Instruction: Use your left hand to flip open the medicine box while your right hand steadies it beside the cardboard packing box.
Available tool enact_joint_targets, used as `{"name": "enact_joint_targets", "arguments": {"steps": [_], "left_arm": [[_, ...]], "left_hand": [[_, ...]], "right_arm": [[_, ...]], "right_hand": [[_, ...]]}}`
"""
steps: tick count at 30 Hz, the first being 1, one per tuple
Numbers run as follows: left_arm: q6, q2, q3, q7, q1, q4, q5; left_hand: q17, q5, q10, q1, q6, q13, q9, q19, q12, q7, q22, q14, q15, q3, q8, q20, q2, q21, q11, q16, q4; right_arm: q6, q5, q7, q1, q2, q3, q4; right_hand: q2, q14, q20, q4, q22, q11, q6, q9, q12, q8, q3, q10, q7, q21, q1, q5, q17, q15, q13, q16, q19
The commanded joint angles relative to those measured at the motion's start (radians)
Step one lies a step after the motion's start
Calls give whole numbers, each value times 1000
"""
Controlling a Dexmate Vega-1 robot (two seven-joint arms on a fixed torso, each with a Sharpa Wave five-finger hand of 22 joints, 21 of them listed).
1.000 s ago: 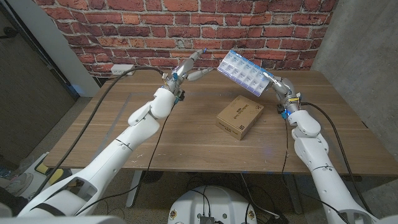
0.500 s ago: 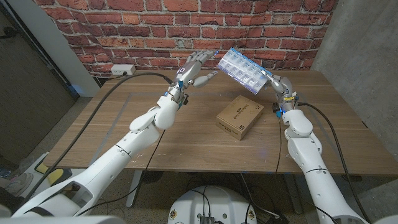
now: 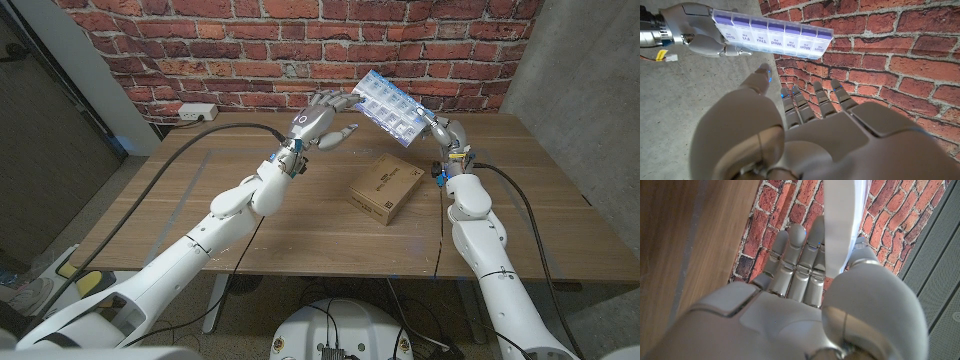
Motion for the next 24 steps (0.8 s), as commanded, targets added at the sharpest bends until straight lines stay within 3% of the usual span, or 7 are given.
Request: {"name": "enact_joint_targets", "arguments": {"steps": [1, 15, 24], "left_arm": [[45, -8, 19, -42, 9, -23, 76], [90, -13, 57, -75, 3, -37, 206], [108, -11, 88, -67, -4, -36, 326]], "left_hand": [[20, 9, 47, -25, 42, -12, -4, 58, 2, 2, 13, 52, -152, -21, 13, -36, -9, 47, 0, 24, 16], [38, 15, 90, -59, 88, -36, -17, -37, -14, 0, 33, 21, -155, -27, 5, -19, 19, 52, -2, 8, 40], [62, 10, 66, -97, 83, -47, -22, -87, -40, -1, 50, -14, -142, -36, -20, -5, 42, 65, -2, 0, 64]], "right_arm": [[30, -41, -45, 10, 21, -19, -4], [47, -64, -63, 16, 32, -32, -6], [39, -110, -105, 17, 47, -51, -17]], "right_hand": [[89, 22, -62, 1, 2, -48, 10, 2, -6, -3, 10, 58, 0, 4, 106, 4, 16, -91, 2, 0, 9], [89, 23, -62, 1, 0, -50, 13, 1, -10, -7, 9, 57, 0, 5, 106, 4, 28, -92, 8, -13, 9], [88, 24, -62, 0, 0, -49, 16, 2, -16, -9, 8, 63, 1, 6, 107, 4, 30, -92, 4, -22, 11]]}}
